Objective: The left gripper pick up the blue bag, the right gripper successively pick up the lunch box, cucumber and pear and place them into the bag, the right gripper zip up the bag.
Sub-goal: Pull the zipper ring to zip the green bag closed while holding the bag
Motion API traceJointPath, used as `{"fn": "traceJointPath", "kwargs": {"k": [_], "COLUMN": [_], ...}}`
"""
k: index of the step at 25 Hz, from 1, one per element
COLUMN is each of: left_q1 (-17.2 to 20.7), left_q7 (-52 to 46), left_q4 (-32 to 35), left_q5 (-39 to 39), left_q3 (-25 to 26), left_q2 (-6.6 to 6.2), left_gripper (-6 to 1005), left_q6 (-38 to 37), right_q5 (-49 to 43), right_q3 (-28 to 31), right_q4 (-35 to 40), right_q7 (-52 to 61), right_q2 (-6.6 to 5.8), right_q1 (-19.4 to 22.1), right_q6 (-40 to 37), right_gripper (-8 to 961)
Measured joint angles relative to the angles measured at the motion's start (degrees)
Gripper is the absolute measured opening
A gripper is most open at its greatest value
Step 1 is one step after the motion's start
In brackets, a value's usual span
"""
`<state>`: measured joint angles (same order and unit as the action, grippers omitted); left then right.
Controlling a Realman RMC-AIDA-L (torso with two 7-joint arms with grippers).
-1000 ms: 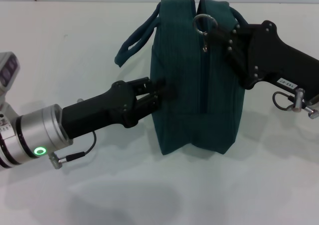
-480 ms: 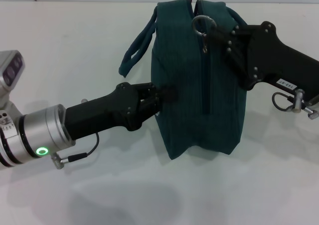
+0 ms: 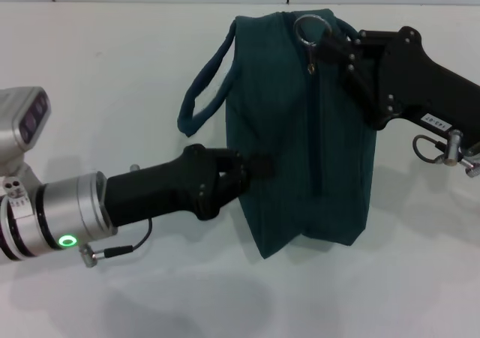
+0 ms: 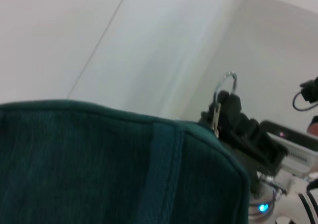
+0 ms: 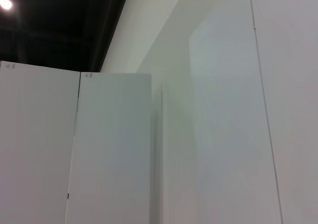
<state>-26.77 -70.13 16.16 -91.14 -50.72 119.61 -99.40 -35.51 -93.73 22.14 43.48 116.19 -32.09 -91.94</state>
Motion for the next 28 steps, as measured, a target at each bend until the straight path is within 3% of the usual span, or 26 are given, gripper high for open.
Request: {"fn": "traceJointPath", "kwargs": {"k": [13, 28], "left_q1": [-0.13, 0.90], "left_q7": [0.84, 1.75], "left_q4": [0.44, 2.54], "left_q5": [-3.76, -2.95], "left_q3": [-1.11, -0.60], "left_q2": [-0.07, -0.64], "left_gripper": [67, 67], "left_q6": [-0.04, -0.14], "right_q5": [1.74, 5.73], "right_q3": [-0.18, 0.31], "right_q4": [-0.46, -2.09], "right_q7": [2.24, 24.21], "right_q2": [0.00, -0.15], "right_q1": [-0.18, -0.01], "right_q6": [1.43, 1.38], "right_gripper": [0, -1]}}
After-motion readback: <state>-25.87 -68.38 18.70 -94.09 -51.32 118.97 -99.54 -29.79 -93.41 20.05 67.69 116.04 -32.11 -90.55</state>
